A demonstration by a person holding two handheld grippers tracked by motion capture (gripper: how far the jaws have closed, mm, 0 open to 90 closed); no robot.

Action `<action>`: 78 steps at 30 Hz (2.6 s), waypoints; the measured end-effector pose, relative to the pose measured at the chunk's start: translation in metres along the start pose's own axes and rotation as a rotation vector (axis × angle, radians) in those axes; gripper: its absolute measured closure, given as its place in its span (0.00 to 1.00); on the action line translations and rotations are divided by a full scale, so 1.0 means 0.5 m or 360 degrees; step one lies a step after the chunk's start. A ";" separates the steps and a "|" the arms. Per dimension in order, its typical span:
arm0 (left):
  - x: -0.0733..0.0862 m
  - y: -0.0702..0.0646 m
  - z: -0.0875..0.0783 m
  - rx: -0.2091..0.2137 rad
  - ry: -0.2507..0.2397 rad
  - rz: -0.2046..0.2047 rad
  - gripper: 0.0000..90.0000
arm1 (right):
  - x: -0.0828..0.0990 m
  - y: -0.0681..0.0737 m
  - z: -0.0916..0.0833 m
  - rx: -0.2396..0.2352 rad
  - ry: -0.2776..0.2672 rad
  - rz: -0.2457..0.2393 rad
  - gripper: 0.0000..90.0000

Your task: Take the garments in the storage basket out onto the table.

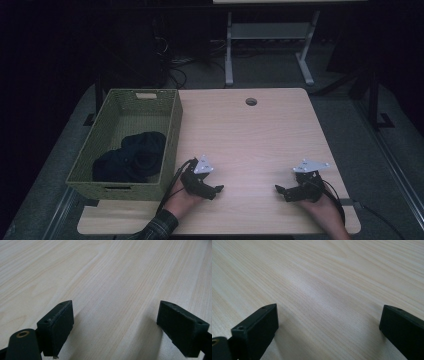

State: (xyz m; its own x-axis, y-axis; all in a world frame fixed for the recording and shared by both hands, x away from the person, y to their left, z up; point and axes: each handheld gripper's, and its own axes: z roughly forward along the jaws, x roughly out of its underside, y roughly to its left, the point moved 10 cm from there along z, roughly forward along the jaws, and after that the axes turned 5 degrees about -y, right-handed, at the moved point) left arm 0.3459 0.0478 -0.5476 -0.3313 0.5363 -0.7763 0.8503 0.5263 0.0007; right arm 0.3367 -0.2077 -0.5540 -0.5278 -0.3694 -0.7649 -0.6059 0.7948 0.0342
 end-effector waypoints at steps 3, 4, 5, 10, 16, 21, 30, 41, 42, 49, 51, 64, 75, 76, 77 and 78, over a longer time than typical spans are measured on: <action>-0.001 0.000 0.001 0.0000 0.0002 -0.0004 0.14 | 0.000 0.000 0.000 0.0000 -0.0001 -0.0001 0.02; -0.001 0.000 0.002 0.0000 0.0002 -0.0001 0.14 | 0.000 0.000 0.000 0.0001 0.0000 0.0001 0.02; -0.001 0.000 0.002 0.0002 0.0001 -0.0003 0.14 | 0.000 0.000 0.000 0.0001 0.0001 0.0002 0.02; -0.002 0.000 0.003 0.0002 0.0003 0.0002 0.14 | 0.001 0.001 0.000 0.0001 0.0005 0.0009 0.02; -0.005 0.002 0.006 0.0018 0.0020 0.0013 0.14 | 0.001 0.001 -0.001 0.0005 0.0006 0.0011 0.02; -0.007 0.003 0.006 0.0019 0.0059 0.0011 0.14 | 0.001 0.001 -0.001 0.0004 0.0006 0.0012 0.02; -0.013 0.003 0.002 0.0027 0.0093 -0.0032 0.15 | 0.001 0.001 -0.001 0.0004 0.0006 0.0011 0.02; -0.026 0.002 -0.008 0.0065 0.0086 -0.0041 0.15 | 0.001 0.000 -0.001 0.0016 0.0004 0.0011 0.02; -0.027 0.002 -0.009 0.0071 0.0083 -0.0048 0.15 | 0.001 0.000 -0.001 0.0016 0.0004 0.0011 0.02; -0.036 0.002 -0.015 0.0081 0.0062 -0.0036 0.15 | 0.002 0.000 -0.001 0.0016 0.0004 0.0011 0.02; -0.040 0.002 -0.017 0.0081 0.0051 -0.0040 0.15 | 0.002 0.000 -0.001 0.0016 0.0004 0.0011 0.02; -0.058 0.006 -0.030 0.0094 0.0019 -0.0047 0.15 | 0.001 0.001 -0.001 0.0016 0.0004 0.0012 0.02; -0.069 0.004 -0.038 0.0121 0.0013 -0.0056 0.15 | 0.002 0.001 -0.001 0.0016 0.0005 0.0013 0.02; -0.072 0.004 -0.041 0.0123 0.0011 -0.0052 0.15 | 0.001 0.001 -0.001 0.0017 0.0004 0.0012 0.02; -0.072 0.004 -0.041 0.0123 0.0011 -0.0052 0.15 | 0.001 0.001 -0.001 0.0017 0.0004 0.0012 0.02; -0.073 0.005 -0.042 0.0127 0.0013 -0.0048 0.15 | 0.001 0.001 -0.001 0.0016 0.0004 0.0013 0.02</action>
State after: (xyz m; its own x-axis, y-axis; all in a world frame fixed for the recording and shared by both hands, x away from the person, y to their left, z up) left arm 0.3513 0.0434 -0.5059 -0.3606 0.5265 -0.7699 0.8695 0.4885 -0.0732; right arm 0.3357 -0.2080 -0.5541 -0.5342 -0.3644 -0.7628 -0.5955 0.8027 0.0336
